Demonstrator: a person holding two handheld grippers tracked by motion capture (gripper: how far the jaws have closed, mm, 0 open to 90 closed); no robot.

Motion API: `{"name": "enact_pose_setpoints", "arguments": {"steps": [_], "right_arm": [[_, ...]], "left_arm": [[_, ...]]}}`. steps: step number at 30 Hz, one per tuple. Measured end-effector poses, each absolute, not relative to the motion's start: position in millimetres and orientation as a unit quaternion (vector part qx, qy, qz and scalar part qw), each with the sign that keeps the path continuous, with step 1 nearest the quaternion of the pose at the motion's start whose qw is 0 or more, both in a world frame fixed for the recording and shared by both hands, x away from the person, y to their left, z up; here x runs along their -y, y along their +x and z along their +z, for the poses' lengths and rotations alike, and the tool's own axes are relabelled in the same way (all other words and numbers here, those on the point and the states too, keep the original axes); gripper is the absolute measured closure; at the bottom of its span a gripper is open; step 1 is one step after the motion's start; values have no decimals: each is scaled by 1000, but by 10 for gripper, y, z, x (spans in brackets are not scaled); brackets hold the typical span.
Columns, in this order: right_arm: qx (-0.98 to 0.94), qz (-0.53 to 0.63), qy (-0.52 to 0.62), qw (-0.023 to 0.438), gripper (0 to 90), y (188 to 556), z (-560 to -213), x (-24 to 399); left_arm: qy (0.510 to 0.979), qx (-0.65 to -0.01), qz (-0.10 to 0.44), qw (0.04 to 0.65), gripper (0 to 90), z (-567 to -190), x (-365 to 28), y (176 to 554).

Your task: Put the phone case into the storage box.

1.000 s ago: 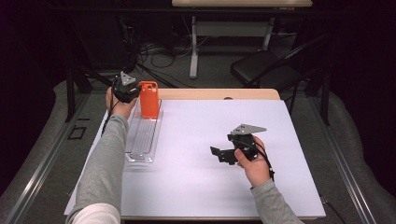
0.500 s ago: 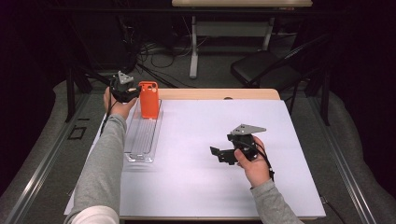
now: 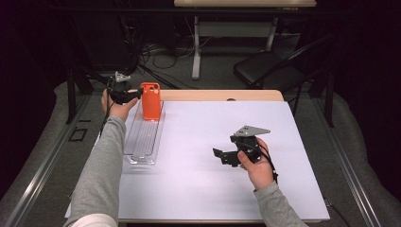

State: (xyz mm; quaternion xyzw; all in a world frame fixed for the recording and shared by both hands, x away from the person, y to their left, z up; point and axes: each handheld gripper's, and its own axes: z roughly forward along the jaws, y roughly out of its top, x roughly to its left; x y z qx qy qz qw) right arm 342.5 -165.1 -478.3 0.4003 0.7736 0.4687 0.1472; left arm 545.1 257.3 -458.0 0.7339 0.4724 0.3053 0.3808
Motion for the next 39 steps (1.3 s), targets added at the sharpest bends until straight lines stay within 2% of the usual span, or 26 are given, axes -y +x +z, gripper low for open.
{"name": "enact_pose_setpoints", "arguments": {"steps": [13,30,39], "right_arm": [[-776,468,397,145,147,3430,-4780,1643],[-769,469,404,160,146,3402,-4739,1717],[-766,472,407,159,141,3396,-4693,1778]], "left_arm": [[736,-484,287,377,429,-4472,-2544,5349],[743,-480,232,404,278,-4304,-2503,5167],[753,-465,211,414,278,-4185,-2445,5019]]}}
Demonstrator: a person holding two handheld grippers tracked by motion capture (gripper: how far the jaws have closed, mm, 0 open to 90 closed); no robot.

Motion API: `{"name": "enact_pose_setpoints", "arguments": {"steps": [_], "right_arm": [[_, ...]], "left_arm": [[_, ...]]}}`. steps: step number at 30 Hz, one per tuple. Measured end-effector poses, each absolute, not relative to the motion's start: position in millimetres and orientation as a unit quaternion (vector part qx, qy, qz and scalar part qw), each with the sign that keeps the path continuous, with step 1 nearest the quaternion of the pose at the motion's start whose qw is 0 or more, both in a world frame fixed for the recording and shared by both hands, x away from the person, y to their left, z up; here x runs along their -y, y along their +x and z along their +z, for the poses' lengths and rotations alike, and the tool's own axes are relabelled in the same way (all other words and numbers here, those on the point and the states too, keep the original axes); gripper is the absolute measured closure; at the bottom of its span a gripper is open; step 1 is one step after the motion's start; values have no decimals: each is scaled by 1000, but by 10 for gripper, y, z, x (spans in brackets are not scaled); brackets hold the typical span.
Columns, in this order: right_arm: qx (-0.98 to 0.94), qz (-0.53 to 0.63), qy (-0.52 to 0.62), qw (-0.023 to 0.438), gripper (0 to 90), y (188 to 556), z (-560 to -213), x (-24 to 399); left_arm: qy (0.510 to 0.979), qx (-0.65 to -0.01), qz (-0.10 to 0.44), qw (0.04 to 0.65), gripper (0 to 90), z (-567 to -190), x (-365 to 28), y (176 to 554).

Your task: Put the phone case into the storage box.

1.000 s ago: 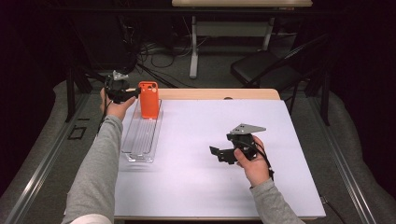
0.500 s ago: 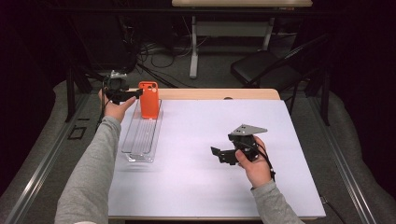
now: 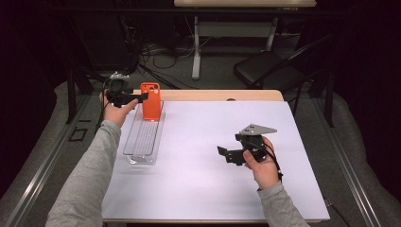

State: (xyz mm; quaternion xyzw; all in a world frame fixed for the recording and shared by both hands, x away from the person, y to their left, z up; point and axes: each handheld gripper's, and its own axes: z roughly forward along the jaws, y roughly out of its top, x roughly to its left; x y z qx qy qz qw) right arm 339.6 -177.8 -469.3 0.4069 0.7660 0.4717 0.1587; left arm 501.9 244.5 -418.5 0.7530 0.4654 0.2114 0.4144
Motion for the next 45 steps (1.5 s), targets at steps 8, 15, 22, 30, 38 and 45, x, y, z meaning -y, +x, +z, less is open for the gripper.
{"name": "enact_pose_setpoints", "arguments": {"steps": [8,15,22,30,38,45], "right_arm": [[-761,477,410,159,141,3387,-4657,1830],[-759,481,408,163,136,3375,-4623,1860],[-755,486,408,168,122,3345,-4567,1897],[-758,481,405,175,94,3308,-4524,1894],[-762,476,400,183,62,3256,-4487,1879],[-765,470,397,189,54,3177,-4468,1917]], "left_arm": [[753,-463,195,424,278,-4149,-2444,4902],[747,-457,185,446,229,-4111,-2457,4757],[751,-438,168,464,193,-4054,-2406,4561],[752,-417,155,486,159,-4055,-2330,4315],[765,-385,154,492,158,-4078,-2287,4058],[767,-365,143,508,158,-4108,-2265,3816]]}}
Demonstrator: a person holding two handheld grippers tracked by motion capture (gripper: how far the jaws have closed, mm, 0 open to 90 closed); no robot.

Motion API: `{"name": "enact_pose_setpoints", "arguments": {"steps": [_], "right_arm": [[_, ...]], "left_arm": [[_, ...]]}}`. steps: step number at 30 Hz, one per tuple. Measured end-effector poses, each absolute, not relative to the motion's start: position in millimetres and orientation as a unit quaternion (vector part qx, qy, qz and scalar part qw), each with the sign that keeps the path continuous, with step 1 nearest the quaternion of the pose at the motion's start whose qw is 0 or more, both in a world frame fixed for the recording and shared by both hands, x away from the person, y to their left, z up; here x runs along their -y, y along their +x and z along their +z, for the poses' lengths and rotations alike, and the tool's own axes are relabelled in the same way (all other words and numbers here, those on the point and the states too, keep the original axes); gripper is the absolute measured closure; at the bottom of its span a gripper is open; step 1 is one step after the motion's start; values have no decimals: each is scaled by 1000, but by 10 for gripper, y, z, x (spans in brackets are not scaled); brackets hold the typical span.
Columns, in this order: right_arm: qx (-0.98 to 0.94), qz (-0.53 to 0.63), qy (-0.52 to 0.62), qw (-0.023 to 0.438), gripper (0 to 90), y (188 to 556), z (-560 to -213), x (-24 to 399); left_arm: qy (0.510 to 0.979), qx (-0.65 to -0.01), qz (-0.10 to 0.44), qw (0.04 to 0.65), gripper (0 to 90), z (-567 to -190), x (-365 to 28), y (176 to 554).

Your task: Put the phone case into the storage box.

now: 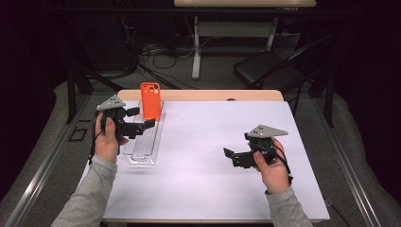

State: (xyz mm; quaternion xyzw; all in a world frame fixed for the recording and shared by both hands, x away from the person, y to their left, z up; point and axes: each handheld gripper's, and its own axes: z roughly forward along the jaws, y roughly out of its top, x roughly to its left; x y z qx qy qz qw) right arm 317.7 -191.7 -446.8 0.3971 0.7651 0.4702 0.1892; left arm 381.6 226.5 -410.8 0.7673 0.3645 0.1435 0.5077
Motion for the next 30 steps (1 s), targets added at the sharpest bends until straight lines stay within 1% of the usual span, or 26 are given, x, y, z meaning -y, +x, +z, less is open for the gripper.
{"name": "enact_pose_setpoints", "arguments": {"steps": [8,16,19,22,24,30], "right_arm": [[-761,470,398,204,53,3026,-4456,2038],[-753,468,413,210,54,2915,-4506,2259],[-748,465,423,214,54,2894,-4552,2340],[-743,461,433,218,54,2887,-4611,2421],[-740,458,442,218,54,2885,-4649,2471],[-731,457,455,224,63,2910,-4712,2579]], "left_arm": [[765,-341,137,529,158,-4241,-2302,3527],[761,-339,143,534,158,-4354,-2356,3352],[754,-344,150,539,158,-4432,-2375,3315],[758,-343,152,534,158,-4488,-2382,3310],[755,-344,141,540,158,-4528,-2394,3312],[753,-348,142,540,159,-4604,-2417,3311]]}}
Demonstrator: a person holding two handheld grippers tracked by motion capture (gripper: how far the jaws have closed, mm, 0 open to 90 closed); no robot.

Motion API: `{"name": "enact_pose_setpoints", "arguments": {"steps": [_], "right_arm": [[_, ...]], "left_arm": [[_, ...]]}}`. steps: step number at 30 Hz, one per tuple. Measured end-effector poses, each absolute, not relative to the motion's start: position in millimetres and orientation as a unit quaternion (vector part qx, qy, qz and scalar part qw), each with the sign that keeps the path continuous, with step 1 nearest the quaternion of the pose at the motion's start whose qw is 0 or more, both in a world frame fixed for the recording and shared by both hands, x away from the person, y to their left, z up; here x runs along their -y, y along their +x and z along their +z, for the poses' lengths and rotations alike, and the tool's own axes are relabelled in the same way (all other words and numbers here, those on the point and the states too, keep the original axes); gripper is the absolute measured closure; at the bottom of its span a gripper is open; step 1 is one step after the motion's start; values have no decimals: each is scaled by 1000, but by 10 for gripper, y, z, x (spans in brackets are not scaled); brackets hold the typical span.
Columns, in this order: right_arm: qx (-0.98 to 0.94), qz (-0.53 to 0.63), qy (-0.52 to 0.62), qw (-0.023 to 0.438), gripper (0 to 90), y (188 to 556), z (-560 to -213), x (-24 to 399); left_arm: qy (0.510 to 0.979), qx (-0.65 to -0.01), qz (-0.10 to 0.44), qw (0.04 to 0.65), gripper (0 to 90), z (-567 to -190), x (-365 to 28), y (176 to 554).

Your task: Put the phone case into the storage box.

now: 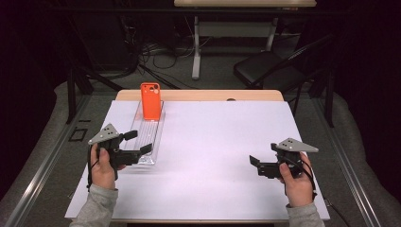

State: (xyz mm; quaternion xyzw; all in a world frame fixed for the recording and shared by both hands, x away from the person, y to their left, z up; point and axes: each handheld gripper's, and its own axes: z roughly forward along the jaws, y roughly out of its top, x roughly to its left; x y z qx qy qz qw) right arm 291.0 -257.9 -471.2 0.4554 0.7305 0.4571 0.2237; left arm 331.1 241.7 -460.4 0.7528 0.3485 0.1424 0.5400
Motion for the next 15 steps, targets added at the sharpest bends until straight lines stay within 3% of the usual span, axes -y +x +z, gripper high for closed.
{"name": "enact_pose_setpoints", "arguments": {"steps": [15], "right_arm": [[-722,451,472,231,64,2962,-4845,2681]], "left_arm": [[737,-376,144,544,159,-4723,-2652,3326]]}}
